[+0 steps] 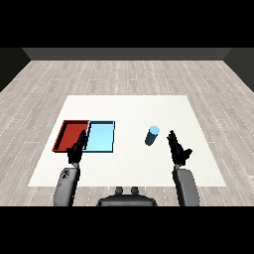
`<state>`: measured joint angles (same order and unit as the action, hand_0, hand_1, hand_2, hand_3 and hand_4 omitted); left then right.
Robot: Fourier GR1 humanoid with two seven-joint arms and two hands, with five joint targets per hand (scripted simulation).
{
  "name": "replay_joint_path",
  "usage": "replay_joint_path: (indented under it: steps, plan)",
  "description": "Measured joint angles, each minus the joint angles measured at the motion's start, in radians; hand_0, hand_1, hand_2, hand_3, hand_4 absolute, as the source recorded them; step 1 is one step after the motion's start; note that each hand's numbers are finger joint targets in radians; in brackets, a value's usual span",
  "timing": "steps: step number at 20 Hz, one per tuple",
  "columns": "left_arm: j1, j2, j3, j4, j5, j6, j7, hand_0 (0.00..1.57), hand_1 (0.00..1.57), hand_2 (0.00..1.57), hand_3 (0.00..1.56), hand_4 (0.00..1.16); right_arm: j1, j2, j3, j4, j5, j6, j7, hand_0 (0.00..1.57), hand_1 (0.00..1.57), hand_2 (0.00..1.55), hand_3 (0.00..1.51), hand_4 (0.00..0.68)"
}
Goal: Pick the blue can and put it in the blue box
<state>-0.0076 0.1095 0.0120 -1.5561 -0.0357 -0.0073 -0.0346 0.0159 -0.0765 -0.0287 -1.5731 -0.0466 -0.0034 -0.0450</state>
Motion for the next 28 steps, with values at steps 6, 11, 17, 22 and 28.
replay_joint_path:
  steps: [6,11,17,22,28]
  plan:
    - [0.012,-0.027,0.010,0.016,0.021,-0.002,0.005,0.00,0.00,0.00,0.00,0.00,-0.129,0.001,-0.008,0.158,0.039,-0.021,0.041,0.00,0.00,0.00,0.00,0.000]
    - [0.029,-0.066,0.027,-0.039,0.056,-0.005,-0.196,0.00,0.00,0.00,0.00,0.00,-0.178,0.018,-0.004,0.170,-0.018,0.070,-0.135,0.00,0.00,0.00,0.00,0.000]
    - [0.020,-0.080,0.041,0.034,0.065,-0.021,-0.347,0.00,0.00,0.00,0.00,0.00,-0.249,-0.005,-0.039,0.275,-0.051,0.141,-0.245,0.00,0.00,0.00,0.00,0.000]
    - [0.029,-0.076,0.044,0.019,0.072,-0.024,-0.360,0.00,0.00,0.00,0.00,0.00,-0.230,-0.015,-0.050,0.296,-0.063,0.176,-0.300,0.00,0.00,0.00,0.00,0.000]
    - [0.030,-0.076,0.037,0.003,0.065,-0.017,-0.359,0.00,0.00,0.00,0.00,0.00,-0.222,-0.007,-0.045,0.275,-0.060,0.169,-0.292,0.00,0.00,0.00,0.00,0.000]
